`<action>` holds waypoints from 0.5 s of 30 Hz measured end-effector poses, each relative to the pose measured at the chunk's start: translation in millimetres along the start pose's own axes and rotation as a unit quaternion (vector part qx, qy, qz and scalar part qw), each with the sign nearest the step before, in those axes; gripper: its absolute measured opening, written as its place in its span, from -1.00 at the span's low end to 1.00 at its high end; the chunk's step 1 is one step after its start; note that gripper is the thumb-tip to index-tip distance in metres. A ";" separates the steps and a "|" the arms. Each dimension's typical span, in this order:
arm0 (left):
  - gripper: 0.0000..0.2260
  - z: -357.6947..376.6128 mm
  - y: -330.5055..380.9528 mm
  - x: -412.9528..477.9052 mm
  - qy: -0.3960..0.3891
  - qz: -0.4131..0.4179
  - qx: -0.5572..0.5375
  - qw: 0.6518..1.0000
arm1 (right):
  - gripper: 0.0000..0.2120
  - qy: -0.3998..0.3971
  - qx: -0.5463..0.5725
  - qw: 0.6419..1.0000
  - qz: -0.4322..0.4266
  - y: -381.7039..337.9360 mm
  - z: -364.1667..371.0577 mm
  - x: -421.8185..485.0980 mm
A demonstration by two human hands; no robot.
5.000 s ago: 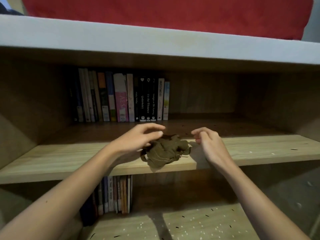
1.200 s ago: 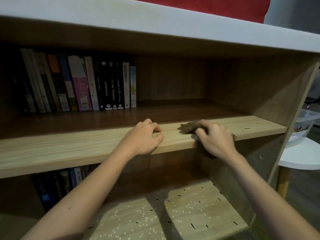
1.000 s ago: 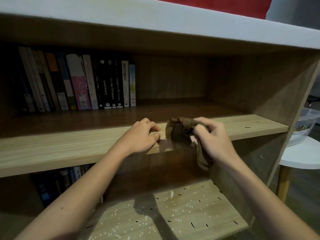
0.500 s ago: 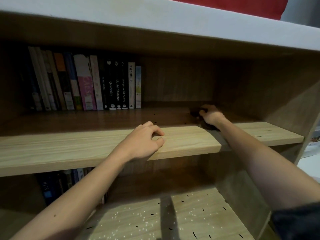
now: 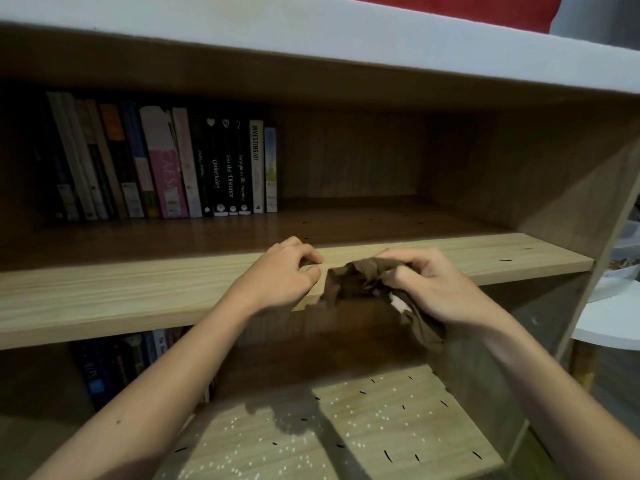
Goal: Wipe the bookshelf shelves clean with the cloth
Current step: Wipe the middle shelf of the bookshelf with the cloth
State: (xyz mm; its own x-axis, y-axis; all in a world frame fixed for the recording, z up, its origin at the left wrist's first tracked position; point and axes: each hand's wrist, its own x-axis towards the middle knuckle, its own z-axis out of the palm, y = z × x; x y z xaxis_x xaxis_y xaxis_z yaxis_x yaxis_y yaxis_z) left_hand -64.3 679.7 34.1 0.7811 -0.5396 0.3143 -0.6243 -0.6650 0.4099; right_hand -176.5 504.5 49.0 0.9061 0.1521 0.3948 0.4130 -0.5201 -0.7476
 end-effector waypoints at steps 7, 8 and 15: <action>-0.76 -2.2 -1.7 -1.7 0.007 0.007 -0.024 1.000 | -0.77 0.155 -0.132 0.979 -0.004 15.6 20.4 7.8; -0.77 -2.0 -2.2 -1.2 0.011 0.003 -0.032 0.999 | -0.77 0.133 -0.158 0.978 -0.008 16.6 27.8 4.9; -0.80 -1.9 -4.2 -1.8 0.045 -0.008 -0.089 0.995 | -0.69 0.149 -0.056 0.986 -0.045 5.8 28.1 2.3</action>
State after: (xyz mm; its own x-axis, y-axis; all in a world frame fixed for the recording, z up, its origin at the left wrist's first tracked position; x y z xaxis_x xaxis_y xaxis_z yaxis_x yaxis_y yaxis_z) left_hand -63.0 684.4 33.5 0.7940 -0.4752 0.3791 -0.6058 -0.5663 0.5588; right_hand -169.5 525.5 30.6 0.7928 -0.0433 0.6080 0.4618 -0.6083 -0.6456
